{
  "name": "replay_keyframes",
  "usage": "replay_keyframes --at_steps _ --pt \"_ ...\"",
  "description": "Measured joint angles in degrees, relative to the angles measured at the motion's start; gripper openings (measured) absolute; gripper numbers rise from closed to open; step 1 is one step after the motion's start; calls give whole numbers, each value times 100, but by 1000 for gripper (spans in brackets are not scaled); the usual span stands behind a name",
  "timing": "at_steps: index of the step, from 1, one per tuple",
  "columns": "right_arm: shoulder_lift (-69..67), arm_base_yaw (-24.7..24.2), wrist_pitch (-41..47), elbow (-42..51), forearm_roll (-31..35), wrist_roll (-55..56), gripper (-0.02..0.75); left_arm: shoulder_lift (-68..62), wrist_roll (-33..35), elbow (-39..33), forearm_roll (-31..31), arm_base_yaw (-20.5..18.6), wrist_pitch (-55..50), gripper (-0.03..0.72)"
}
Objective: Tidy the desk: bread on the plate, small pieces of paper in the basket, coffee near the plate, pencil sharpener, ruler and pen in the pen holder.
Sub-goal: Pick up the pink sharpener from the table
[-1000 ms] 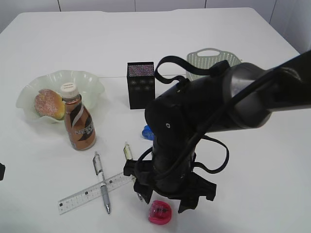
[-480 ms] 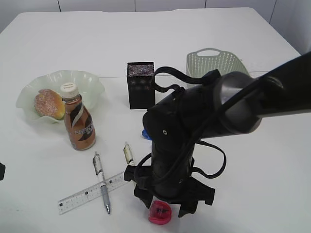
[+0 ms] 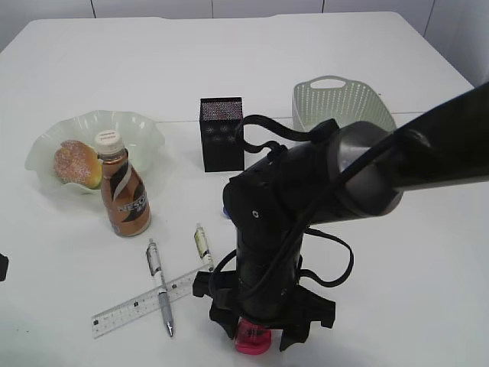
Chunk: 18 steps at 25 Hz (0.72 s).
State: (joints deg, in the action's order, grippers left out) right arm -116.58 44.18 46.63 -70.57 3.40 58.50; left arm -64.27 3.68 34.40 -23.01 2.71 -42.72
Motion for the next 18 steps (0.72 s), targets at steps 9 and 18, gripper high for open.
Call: replay_keyframes --at_steps 9,18 --pt "-91 0 14 -13 0 -397 498 0 0 0 0 0 48 459" --pt "-122 0 91 -55 2 -550 388 0 0 0 0 0 48 458"
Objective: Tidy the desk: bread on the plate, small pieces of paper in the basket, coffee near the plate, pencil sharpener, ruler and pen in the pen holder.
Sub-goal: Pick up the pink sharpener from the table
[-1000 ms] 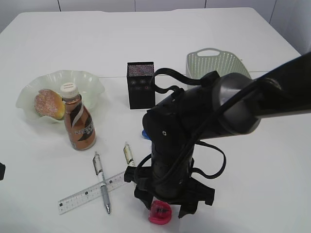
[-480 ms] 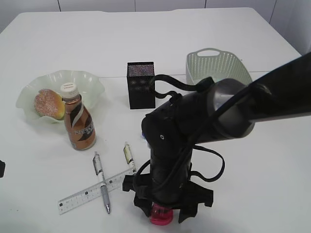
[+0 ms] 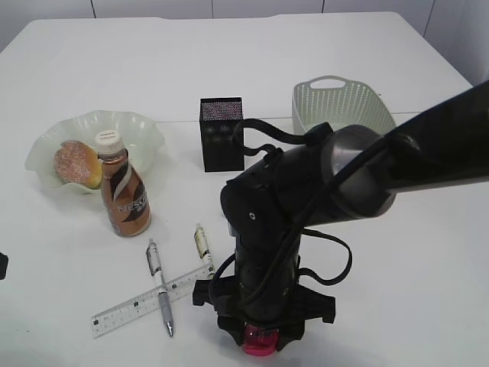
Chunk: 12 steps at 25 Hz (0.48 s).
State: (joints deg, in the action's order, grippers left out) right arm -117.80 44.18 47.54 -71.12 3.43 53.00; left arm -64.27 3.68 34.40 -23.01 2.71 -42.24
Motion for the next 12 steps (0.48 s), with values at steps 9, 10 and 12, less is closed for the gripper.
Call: replay_keyframes --at_steps 9,10,12 --pt "0 0 0 -2 60 -586 352 0 0 0 0 0 0 454" --pt "0 0 0 -13 123 -753 352 0 0 0 0 0 0 454" --pt "0 0 0 -25 275 -1073 352 0 0 0 0 0 0 454"
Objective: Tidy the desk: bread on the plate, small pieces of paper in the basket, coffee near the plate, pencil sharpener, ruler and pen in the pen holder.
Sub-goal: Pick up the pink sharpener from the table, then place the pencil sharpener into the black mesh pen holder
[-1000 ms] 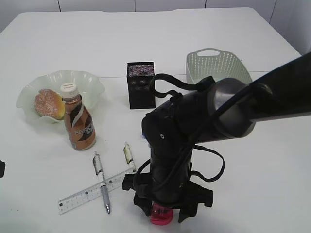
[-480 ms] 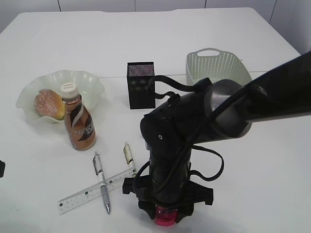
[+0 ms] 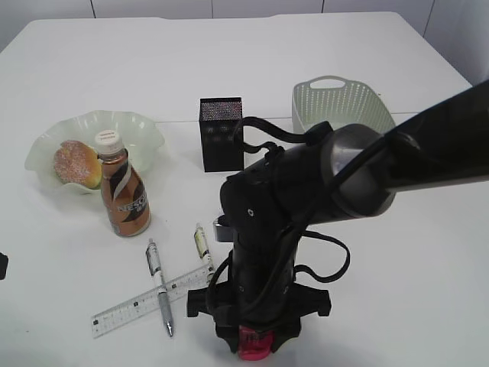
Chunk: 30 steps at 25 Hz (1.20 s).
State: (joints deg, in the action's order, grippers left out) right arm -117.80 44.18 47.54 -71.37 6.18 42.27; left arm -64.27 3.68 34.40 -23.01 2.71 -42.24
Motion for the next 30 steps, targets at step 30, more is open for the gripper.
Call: replay_keyframes --at_steps 30 --pt "1523 -1616 -688 -11 3091 -4598 349 0 0 0 42 0 -319 434"
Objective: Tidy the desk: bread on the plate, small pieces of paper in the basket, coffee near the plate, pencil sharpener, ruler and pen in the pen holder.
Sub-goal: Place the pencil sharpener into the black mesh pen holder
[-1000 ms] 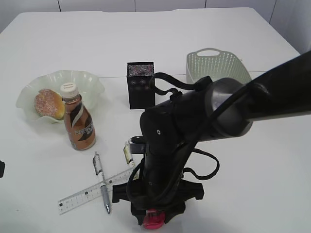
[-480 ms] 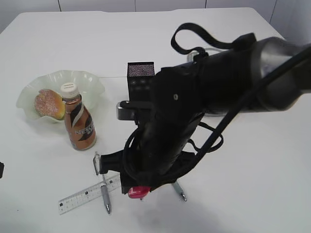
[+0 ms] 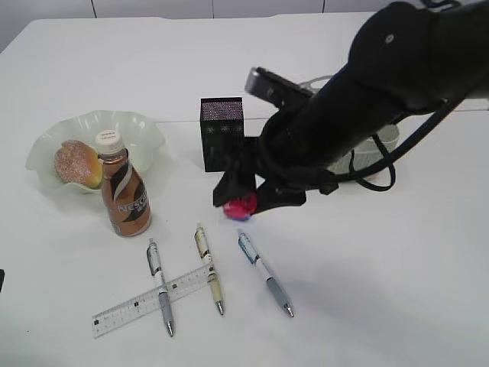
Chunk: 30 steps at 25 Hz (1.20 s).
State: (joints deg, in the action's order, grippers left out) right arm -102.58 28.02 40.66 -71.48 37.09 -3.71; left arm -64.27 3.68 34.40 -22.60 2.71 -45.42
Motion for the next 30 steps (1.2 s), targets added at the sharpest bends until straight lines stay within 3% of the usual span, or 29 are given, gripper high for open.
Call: replay_keyframes --at_steps 5,9,22,30 --pt "0 -664 -203 -88 2206 -1983 349 0 0 0 4 0 -21 434" --pt "-173 -892 -294 -501 3099 -2833 348 0 0 0 13 0 -21 434" --pt "-2055 -900 -871 -3191 3194 -3022 347 0 0 0 13 0 -11 434" --pt "-2904 -967 -1414 -3885 3180 -3022 347 0 0 0 13 0 -11 434"
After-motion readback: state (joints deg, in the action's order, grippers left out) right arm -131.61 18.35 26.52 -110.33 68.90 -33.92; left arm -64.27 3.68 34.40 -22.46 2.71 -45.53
